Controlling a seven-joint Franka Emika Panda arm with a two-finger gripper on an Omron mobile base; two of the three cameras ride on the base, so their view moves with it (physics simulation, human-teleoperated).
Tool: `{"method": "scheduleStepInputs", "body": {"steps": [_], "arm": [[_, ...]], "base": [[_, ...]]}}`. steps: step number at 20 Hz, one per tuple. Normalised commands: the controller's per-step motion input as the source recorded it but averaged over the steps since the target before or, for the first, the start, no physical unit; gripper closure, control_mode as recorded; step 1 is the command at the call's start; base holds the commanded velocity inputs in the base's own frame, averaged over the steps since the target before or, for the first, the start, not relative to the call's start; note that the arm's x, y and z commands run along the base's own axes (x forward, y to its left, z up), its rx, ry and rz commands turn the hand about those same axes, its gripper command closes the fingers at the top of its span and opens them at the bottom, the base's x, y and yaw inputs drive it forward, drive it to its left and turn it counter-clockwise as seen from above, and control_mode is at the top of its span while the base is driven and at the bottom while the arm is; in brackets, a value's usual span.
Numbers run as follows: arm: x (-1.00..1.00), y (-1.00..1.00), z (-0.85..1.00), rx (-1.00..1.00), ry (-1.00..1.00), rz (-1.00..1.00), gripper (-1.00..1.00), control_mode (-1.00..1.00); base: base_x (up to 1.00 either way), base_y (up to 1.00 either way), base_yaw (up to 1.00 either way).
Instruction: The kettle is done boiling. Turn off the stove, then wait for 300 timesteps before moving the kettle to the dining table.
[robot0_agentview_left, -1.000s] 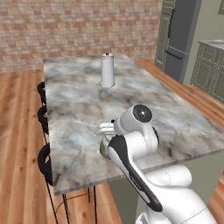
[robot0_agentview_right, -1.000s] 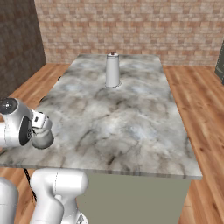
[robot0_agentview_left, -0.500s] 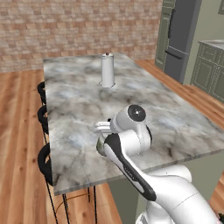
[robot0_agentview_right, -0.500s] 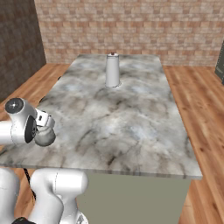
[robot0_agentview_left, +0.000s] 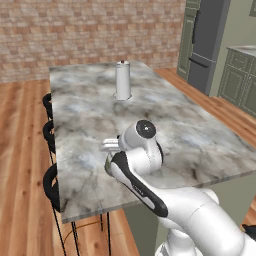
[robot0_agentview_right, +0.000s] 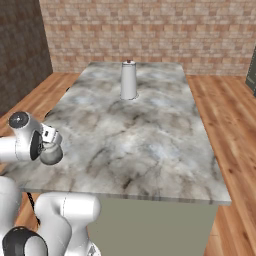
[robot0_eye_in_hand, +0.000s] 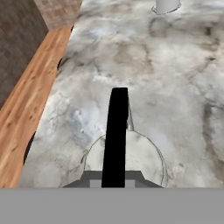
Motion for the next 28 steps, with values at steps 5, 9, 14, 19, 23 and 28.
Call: {"method": "scheduleStepInputs", "body": {"steps": [5, 9, 14, 19, 23, 28], "arm": [[0.27, 0.08, -0.15, 0.00, 0.00, 0.00, 1.00, -1.00], [0.26, 0.05, -0.18, 0.00, 0.00, 0.00, 1.00, -1.00], [0.24, 0.03, -0.17, 0.00, 0.00, 0.00, 1.00, -1.00], [0.22, 0.03, -0.15, 0.00, 0.00, 0.00, 1.00, -1.00], [0.22, 0.04, -0.17, 0.00, 0.01, 0.00, 1.00, -1.00], [0.20, 0.03, -0.14, 0.00, 0.01, 0.00, 1.00, -1.00]], "base": [[0.00, 0.00, 0.00], [0.00, 0.00, 0.00], [0.00, 0.00, 0.00], [0.00, 0.00, 0.00], [0.00, 0.00, 0.00], [0.00, 0.00, 0.00]]}}
